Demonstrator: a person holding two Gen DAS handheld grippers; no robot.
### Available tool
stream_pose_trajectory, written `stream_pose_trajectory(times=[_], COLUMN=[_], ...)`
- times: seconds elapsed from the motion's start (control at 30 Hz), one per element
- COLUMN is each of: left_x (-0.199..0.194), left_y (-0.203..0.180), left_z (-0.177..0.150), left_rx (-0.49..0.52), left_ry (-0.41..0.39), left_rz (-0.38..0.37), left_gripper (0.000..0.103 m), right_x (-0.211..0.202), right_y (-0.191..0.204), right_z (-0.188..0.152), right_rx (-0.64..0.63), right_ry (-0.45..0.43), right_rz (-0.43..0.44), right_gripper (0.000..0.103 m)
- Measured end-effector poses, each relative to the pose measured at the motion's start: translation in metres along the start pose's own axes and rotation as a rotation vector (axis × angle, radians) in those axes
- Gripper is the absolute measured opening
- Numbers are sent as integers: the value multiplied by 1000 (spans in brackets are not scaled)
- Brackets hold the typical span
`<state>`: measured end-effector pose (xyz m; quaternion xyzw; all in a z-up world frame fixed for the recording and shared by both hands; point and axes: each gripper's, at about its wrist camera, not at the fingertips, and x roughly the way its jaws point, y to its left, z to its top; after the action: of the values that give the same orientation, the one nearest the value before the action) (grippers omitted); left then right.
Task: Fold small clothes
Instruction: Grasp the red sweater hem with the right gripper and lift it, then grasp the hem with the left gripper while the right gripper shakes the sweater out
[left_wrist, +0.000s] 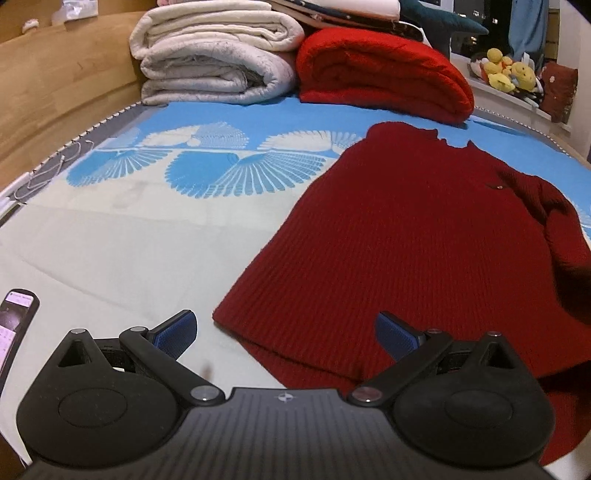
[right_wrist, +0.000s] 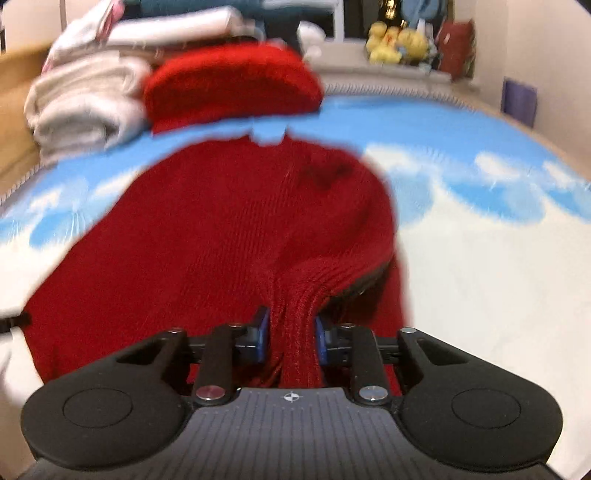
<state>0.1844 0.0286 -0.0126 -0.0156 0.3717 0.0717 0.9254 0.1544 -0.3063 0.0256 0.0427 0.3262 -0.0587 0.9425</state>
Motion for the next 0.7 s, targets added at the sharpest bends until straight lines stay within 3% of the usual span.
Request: stream_pose_trajectory(times=[0.07, 0.17, 0.3, 0.33, 0.37, 0.4, 0.47, 0.57, 0.7], left_x=[1, 1, 6, 7, 8, 9, 10, 14, 16], left_y=[-1, -8, -17, -18, -19, -19, -18, -16, -10], left_z=[1, -1, -5, -6, -6, -7, -7, -4, 5], left_rx=[-13, -3, 32, 35, 35, 32, 24, 14, -4], left_ry=[9, 14, 14, 20, 25, 28, 28, 33, 21], left_rz=[-14, -16, 10, 13, 16, 15, 9, 16, 34], left_gripper=[103, 103, 103, 103, 103, 103, 103, 103, 103], right_x=[-11, -5, 36, 45, 51, 52, 52, 64, 72], right_y=[-38, -107, -209, -231, -251, -261, -267, -244, -181], right_z=[33, 73, 114, 116, 115, 108, 83, 36, -10], right_rx=[2, 76, 140, 206, 314, 395, 483, 455, 422], right_ry=[-82, -106, -128, -111, -77, -58, -76, 64, 189], right_rz=[-92, -227, -576, -638, -716, -745, -626, -410, -114], right_gripper=[26, 26, 31, 51, 81, 93, 96, 96, 96])
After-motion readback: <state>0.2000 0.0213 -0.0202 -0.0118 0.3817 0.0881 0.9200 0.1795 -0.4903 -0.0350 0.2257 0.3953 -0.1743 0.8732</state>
